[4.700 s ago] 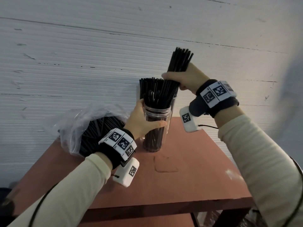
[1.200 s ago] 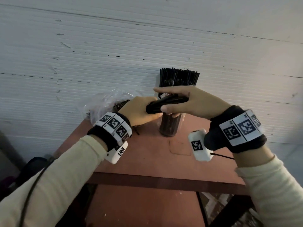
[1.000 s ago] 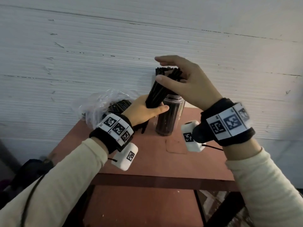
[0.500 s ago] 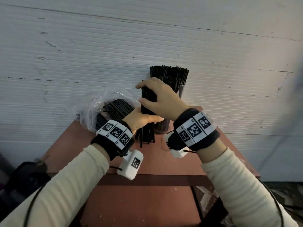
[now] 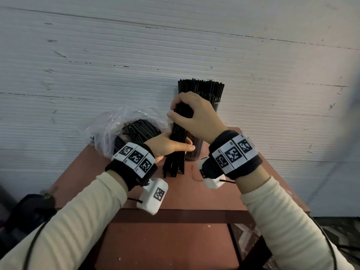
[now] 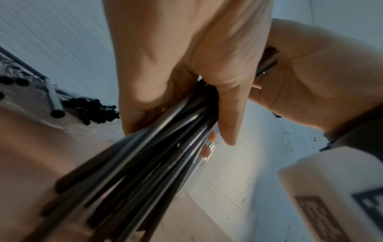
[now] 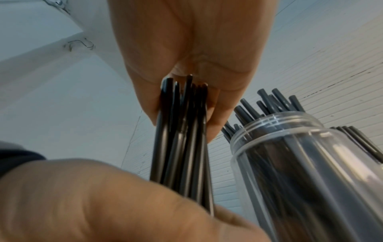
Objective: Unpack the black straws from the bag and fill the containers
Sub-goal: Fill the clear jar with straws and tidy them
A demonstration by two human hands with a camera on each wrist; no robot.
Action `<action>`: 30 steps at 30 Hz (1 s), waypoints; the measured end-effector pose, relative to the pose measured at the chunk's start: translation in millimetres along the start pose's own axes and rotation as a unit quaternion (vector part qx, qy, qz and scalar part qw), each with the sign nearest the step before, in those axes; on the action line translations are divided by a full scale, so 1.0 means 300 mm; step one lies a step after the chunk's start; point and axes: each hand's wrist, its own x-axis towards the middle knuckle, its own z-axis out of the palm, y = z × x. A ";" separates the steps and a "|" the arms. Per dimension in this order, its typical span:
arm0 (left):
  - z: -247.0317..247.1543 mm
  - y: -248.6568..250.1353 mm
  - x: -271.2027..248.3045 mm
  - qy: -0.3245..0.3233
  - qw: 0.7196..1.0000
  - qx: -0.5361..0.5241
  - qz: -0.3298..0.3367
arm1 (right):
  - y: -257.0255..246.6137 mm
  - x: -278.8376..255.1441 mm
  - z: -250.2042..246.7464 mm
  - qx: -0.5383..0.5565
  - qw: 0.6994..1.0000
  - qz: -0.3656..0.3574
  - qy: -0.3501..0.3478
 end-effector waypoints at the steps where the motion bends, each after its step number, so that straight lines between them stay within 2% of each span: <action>1: 0.000 -0.003 -0.001 -0.005 1.000 0.003 -0.010 | 0.001 -0.003 0.000 -0.003 1.000 0.000 -0.006; 6: 0.006 0.020 -0.011 -0.018 0.997 0.075 -0.015 | -0.012 -0.016 -0.006 0.017 1.000 -0.004 -0.008; 10: -0.004 0.033 -0.021 0.017 0.997 0.053 0.043 | -0.026 -0.030 -0.050 0.065 0.997 0.041 0.025; 13: -0.005 0.080 -0.048 -0.002 0.994 0.081 0.077 | -0.015 -0.045 -0.096 0.093 0.992 0.084 0.021; 15: -0.004 0.118 -0.071 -0.048 0.987 0.123 0.088 | -0.004 -0.054 -0.118 0.093 0.991 0.089 -0.038; 18: 0.007 0.149 -0.102 -0.149 0.970 0.182 0.057 | -0.004 -0.073 -0.118 0.146 0.969 0.092 -0.175; 20: 0.015 0.128 -0.100 -0.173 0.960 0.214 0.060 | -0.008 -0.089 -0.098 0.141 0.960 0.074 -0.230; 21: 0.023 0.118 -0.098 -0.174 0.962 0.198 0.065 | -0.006 -0.094 -0.087 0.139 0.960 0.064 -0.233; 23: 0.036 0.097 -0.084 -0.158 0.973 0.148 0.076 | -0.002 -0.094 -0.085 0.148 0.966 0.055 -0.203; 25: 0.044 0.099 -0.069 -0.112 0.982 0.117 0.096 | 0.011 -0.075 -0.113 0.156 0.975 0.061 -0.144; 27: 0.046 0.111 -0.051 -0.023 0.990 0.067 0.124 | 0.019 -0.045 -0.158 0.180 0.979 0.064 -0.076; 30: 0.049 0.128 -0.018 0.134 0.971 0.027 0.194 | 0.041 0.020 -0.239 0.223 0.971 0.081 0.037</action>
